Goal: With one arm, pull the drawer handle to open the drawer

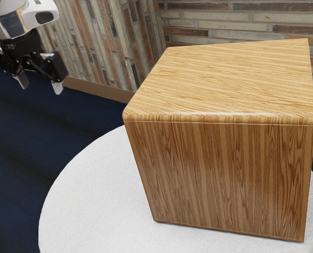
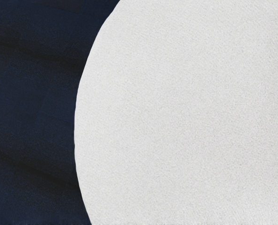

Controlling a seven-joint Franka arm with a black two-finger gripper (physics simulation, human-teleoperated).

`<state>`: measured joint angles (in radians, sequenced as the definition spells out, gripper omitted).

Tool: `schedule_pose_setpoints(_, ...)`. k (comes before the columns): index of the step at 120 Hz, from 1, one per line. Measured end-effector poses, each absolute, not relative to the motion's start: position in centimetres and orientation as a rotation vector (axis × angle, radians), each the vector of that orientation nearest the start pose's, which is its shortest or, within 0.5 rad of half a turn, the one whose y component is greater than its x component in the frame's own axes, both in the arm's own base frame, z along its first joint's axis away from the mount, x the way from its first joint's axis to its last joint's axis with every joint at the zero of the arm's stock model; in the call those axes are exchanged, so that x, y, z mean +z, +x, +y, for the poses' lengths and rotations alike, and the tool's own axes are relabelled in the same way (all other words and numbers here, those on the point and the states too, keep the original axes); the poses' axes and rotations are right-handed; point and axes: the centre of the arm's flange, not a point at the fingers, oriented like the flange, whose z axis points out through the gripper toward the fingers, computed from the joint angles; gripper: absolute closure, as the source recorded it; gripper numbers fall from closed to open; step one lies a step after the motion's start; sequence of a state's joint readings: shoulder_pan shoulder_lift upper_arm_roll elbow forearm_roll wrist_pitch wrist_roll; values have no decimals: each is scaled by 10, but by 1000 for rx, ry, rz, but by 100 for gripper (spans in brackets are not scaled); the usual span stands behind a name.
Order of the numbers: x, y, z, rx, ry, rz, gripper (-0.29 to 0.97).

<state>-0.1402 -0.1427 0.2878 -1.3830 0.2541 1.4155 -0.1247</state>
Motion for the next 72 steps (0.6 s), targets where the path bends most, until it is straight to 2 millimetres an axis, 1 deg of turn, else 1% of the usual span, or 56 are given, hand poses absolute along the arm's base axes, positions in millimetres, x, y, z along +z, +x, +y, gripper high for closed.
schedule_pose_setpoints(8,769,467,116,-240,-2885,-493,2)
schedule_pose_setpoints(14,769,468,112,-241,-2888,-484,2)
schedule_pose_setpoints(17,765,472,110,-230,-2887,-480,2)
schedule_pose_setpoints(20,758,481,110,-210,-2885,-480,2)
schedule_pose_setpoints(23,756,487,110,-205,-2882,-479,2)
schedule_pose_setpoints(34,752,491,107,-167,-2861,-433,2)
schedule_pose_setpoints(38,756,483,102,-167,-2851,-392,2)
schedule_pose_setpoints(42,760,469,92,-170,-2843,-337,2)
schedule_pose_setpoints(49,763,431,83,-171,-2847,-266,2)
schedule_pose_setpoints(54,762,408,77,-172,-2849,-222,2)
schedule_pose_setpoints(58,763,395,78,-176,-2847,-212,2)
schedule_pose_setpoints(66,767,370,88,-216,-2850,-214,2)
schedule_pose_setpoints(72,762,346,101,-262,-2852,-217,2)
